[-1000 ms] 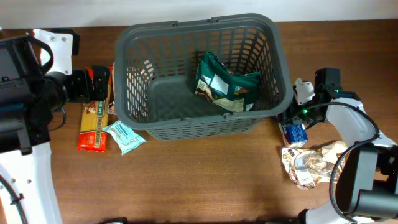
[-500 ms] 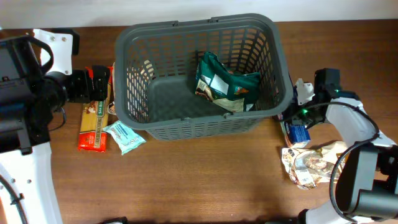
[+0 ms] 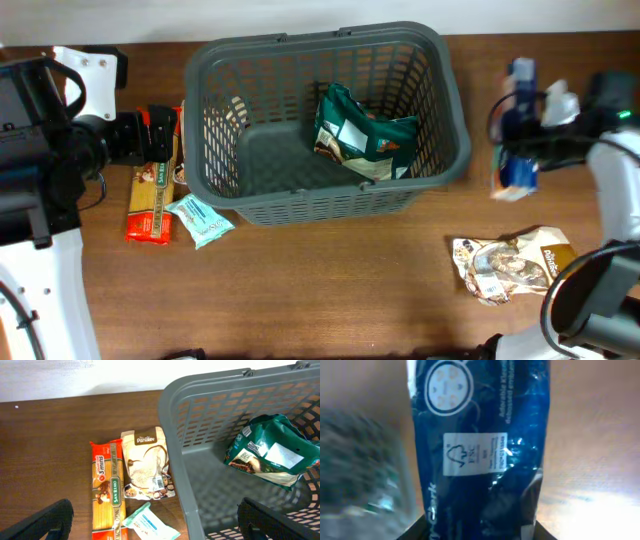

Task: Pack container
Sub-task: 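Grasp the blue box with the right gripper and lift it, then move the blue box over the basket and drop it inside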

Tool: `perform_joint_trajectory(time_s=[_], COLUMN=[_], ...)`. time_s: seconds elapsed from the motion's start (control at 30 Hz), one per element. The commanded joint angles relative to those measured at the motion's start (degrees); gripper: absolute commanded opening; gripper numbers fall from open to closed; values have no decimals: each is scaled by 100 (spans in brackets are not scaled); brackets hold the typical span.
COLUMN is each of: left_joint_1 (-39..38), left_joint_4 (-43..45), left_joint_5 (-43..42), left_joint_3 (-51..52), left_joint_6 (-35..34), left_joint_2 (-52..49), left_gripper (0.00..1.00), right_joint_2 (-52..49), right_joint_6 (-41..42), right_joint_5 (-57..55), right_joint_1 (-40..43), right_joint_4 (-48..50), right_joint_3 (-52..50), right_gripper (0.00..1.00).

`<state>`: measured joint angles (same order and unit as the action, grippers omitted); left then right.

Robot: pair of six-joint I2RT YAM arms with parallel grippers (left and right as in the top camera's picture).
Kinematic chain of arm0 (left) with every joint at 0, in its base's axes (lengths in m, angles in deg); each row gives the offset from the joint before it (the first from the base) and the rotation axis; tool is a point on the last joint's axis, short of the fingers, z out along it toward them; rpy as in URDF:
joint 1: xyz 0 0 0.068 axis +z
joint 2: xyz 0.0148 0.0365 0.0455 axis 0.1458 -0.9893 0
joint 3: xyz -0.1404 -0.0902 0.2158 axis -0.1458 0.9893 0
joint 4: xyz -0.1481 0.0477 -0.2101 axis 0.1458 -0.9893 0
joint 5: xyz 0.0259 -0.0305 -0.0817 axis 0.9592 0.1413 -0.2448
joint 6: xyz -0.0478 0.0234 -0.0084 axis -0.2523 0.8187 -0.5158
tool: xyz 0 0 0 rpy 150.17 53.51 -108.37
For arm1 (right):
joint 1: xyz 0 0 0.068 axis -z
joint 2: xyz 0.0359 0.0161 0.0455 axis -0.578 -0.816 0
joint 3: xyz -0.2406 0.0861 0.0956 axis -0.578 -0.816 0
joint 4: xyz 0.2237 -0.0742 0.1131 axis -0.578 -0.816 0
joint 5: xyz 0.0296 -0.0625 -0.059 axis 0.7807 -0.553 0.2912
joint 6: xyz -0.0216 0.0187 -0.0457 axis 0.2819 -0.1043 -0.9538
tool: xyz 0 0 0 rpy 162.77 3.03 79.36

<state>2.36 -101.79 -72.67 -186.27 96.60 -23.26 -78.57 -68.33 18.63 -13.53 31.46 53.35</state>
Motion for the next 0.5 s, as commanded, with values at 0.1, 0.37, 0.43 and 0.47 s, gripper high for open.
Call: perform_joint_trajectory(time_s=[0.1,0.37,0.43,0.47], left_joint_1=[28,28,28,28], left_joint_4=[-7,-7,-7,-7], left_joint_5=[-85,-85,-85,-85], left_joint_3=[-87,-87,-87,-87], left_joint_6=[-48,-48,-48,-48], left_joint_2=[66,66,66,66], left_gripper=[99,99,99,99], right_joint_2=[227,251,251,251], right_joint_6=[48,-787,-1329,-1652], right_joint_5=[944,730,728,728], right_joint_1=[-114,-1322,-1812,-2085], right_joint_4=[-855,-1482,-1582,-1639], right_joint_3=[2339,4972,5327,5418], right_gripper=[37,35,34,34])
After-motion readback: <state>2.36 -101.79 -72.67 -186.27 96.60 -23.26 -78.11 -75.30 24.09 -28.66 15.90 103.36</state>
